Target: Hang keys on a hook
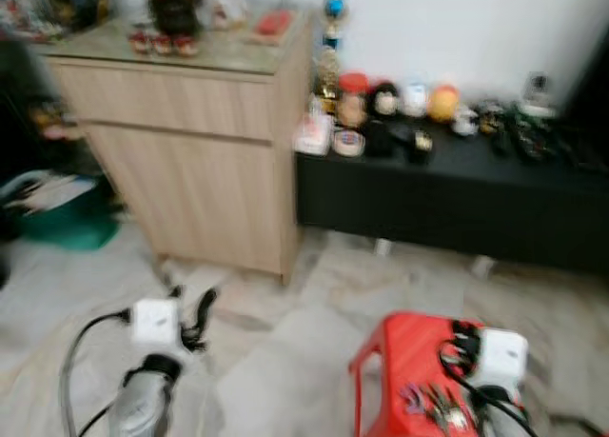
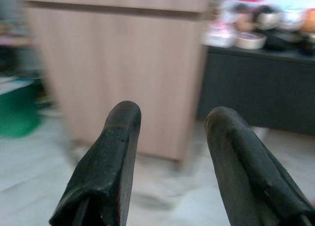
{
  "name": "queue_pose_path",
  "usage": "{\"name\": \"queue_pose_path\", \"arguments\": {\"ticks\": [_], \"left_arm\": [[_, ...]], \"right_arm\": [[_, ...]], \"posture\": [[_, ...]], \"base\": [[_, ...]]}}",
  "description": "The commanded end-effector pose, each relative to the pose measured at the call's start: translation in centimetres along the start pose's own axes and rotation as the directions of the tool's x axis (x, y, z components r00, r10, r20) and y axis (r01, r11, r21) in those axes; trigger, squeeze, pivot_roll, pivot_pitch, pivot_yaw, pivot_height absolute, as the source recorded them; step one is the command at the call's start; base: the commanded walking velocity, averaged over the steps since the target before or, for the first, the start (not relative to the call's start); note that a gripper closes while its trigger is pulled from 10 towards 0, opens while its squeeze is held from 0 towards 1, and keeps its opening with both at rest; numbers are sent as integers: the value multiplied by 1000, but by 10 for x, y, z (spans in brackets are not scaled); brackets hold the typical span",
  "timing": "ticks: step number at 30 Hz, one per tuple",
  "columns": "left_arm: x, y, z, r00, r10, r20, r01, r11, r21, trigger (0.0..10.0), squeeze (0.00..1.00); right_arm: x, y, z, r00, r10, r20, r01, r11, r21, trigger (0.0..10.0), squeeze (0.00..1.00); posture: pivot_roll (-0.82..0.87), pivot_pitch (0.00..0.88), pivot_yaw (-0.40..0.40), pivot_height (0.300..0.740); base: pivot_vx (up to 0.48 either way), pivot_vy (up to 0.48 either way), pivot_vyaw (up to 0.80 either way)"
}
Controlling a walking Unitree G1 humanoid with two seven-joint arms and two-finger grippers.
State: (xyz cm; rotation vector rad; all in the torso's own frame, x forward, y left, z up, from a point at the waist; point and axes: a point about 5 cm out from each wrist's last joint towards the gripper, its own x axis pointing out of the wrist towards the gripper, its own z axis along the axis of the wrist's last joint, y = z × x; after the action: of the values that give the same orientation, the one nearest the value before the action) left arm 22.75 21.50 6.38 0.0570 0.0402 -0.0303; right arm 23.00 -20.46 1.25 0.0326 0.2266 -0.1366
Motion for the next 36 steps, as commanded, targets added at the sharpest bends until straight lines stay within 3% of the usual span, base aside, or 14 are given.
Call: {"name": "queue_pose_path", "arguments": {"ticks": [1,12,19,25,30,36], "left_arm": [[0,-1,-2,1000,0,-14,0,1000,-9,10000,0],[-1,-2,-2,1000,-14,-20,15,1000,16,10000,0],[0,-4,-2,1000,-16,-17,16,1000,11,10000,0],[0,-3,-2,1000,-13,-16,13,1000,10,10000,0],[1,-3,-1,1000,-9,-11,10,1000,8,10000,0],[2,-3,-2,1000,-2,-11,2,1000,-4,10000,0]], "right_arm": [[-4,2,-3,1000,8,-14,-8,1000,3,10000,0],[-4,1,-4,1000,2,-19,-2,1000,2,10000,0],[-4,0,-6,999,-9,-39,10,1000,12,10000,0],[-4,0,-5,999,-6,-33,7,1000,13,10000,0],[-3,0,-3,1000,0,-20,1,1000,1,10000,0],[-2,1,-2,999,33,-26,-34,999,-6,10000,0]], "posture": [[45,0,-31,734],[43,0,-31,734],[45,0,-34,734],[43,0,-37,734],[42,0,-40,734],[39,0,-40,734]], "base": [[0,0,0],[0,0,0],[0,-381,0],[0,-393,-772],[0,-339,0],[0,0,0]]}}
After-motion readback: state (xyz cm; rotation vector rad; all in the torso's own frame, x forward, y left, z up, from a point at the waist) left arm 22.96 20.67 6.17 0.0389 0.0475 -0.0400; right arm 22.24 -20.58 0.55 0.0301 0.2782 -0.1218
